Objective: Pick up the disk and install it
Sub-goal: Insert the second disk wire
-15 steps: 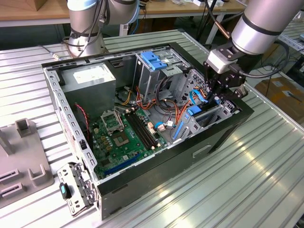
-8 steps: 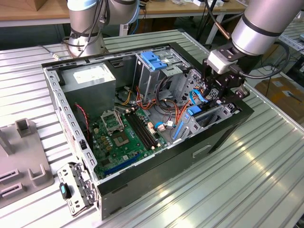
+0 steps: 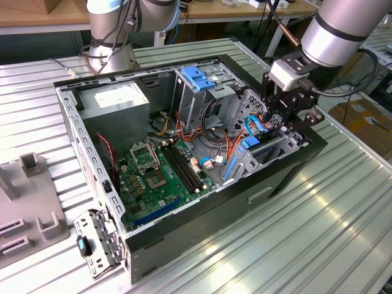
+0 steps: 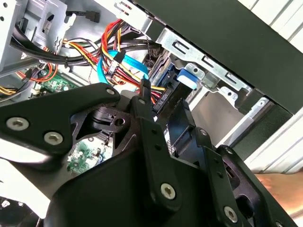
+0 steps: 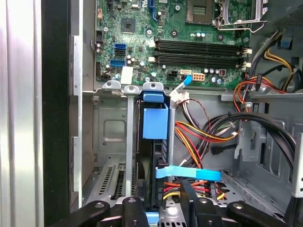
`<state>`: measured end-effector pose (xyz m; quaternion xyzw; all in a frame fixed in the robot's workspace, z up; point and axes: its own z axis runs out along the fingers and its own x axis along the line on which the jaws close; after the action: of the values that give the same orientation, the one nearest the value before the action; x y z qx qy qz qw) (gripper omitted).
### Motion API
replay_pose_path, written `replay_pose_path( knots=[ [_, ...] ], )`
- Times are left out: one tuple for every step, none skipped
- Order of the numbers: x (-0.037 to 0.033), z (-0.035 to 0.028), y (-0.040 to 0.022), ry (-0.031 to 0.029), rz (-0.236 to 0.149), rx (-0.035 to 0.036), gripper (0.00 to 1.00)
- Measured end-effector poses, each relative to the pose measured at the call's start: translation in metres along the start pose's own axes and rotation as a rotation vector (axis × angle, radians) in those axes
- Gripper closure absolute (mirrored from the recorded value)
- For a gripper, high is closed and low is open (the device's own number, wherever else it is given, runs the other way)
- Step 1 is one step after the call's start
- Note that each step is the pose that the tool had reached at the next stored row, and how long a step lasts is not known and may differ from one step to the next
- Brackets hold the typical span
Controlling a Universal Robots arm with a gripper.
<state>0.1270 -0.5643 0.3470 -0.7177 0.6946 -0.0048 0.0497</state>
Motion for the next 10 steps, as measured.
replay_pose_path(
  knots=[
    [-0.0001,-0.0022,-0.0002,0.0000,0.000,0.0000,0.58],
    [-0.0002,-0.0040,-0.0003,0.0000,0.000,0.0000,0.58],
    [-0.0004,-0.0057,-0.0005,-0.0001,0.000,0.0000,0.58],
    [-0.0005,-0.0075,-0.0006,0.0000,0.000,0.0000,0.58],
    [-0.0006,-0.0093,-0.0007,0.0000,0.000,0.0000,0.58],
    [-0.0007,-0.0113,-0.0009,0.0000,0.000,0.0000,0.58],
    [-0.0009,-0.0148,-0.0012,0.0000,0.000,0.0000,0.58],
    [-0.0011,-0.0179,-0.0014,0.0000,0.000,0.0000,0.58],
    [-0.0012,-0.0202,-0.0016,0.0000,0.000,0.0000,0.58],
    [-0.0013,-0.0205,-0.0016,-0.0002,0.000,0.0000,0.58]
  ],
)
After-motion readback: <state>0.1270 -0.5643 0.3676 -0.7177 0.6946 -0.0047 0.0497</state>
